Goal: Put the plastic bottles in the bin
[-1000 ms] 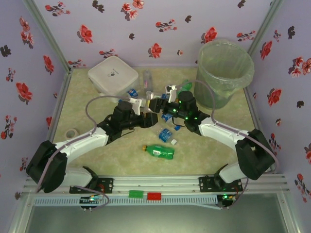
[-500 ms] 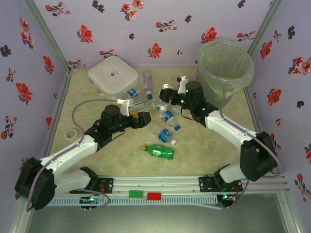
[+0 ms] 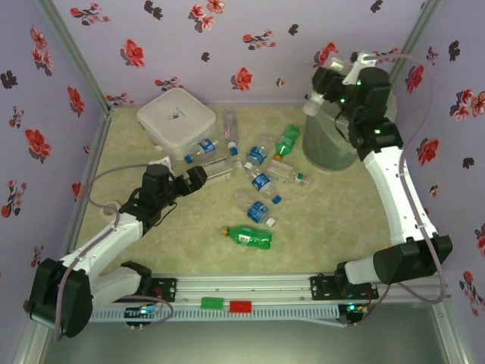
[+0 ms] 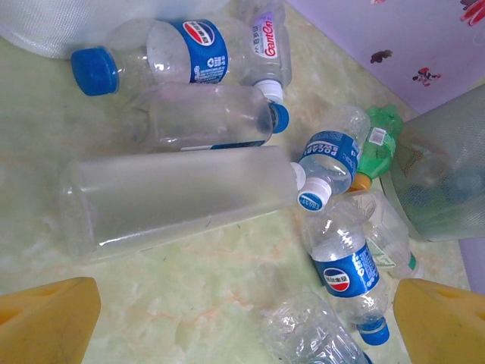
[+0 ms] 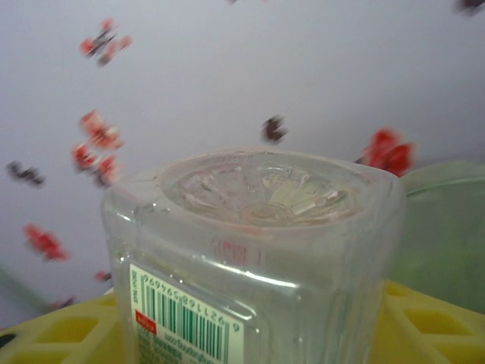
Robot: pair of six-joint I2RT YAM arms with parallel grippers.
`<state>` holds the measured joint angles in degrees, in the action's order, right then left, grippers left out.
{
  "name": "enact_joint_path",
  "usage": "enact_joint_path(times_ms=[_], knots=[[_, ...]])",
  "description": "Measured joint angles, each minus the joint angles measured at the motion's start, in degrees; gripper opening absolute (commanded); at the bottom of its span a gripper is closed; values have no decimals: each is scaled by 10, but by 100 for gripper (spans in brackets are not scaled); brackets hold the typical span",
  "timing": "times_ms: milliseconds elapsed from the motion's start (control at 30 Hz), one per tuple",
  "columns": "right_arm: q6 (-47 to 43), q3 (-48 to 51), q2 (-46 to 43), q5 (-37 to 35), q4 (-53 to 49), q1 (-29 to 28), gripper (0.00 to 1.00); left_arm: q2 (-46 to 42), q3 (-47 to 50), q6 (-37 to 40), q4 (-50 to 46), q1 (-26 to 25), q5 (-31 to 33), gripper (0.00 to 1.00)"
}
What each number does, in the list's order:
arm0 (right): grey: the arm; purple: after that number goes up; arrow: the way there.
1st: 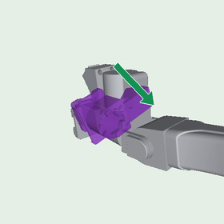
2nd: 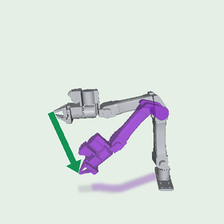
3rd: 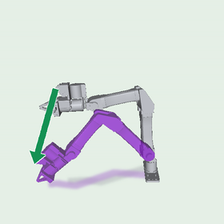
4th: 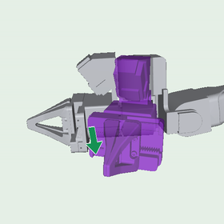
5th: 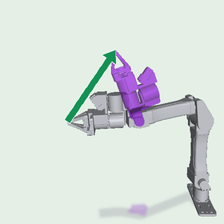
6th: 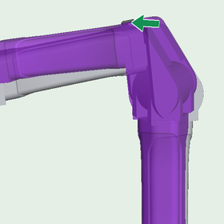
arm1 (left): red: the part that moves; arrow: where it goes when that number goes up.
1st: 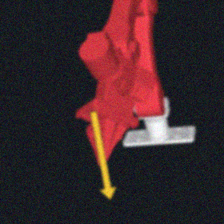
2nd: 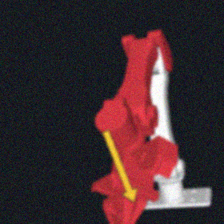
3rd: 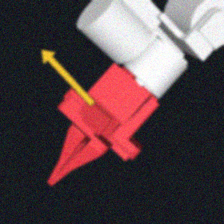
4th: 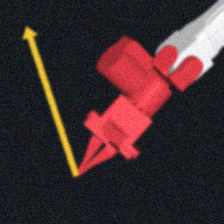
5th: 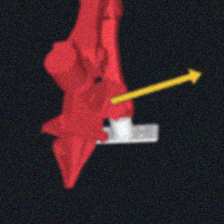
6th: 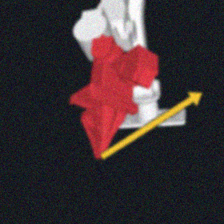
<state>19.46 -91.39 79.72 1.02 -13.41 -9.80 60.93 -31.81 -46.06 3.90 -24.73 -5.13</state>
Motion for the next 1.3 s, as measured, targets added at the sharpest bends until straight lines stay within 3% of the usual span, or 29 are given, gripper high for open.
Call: enact_joint_path(times_ms=[333,667,833,1000,1300], knots=[[-91,-32,58,-146,-28,48,42,18,15,-24,3,0,-9,100],[-107,-32,171,-163,-74,53,46,75,-49,-12,-25,-1,-11,100],[-107,-32,187,-162,-100,54,63,100,-49,-1,-5,-1,-43,100],[-106,-55,186,-160,-113,57,99,119,-50,4,8,-1,-59,100],[-105,-72,129,-122,-120,57,100,113,-57,21,8,-1,-61,100]])
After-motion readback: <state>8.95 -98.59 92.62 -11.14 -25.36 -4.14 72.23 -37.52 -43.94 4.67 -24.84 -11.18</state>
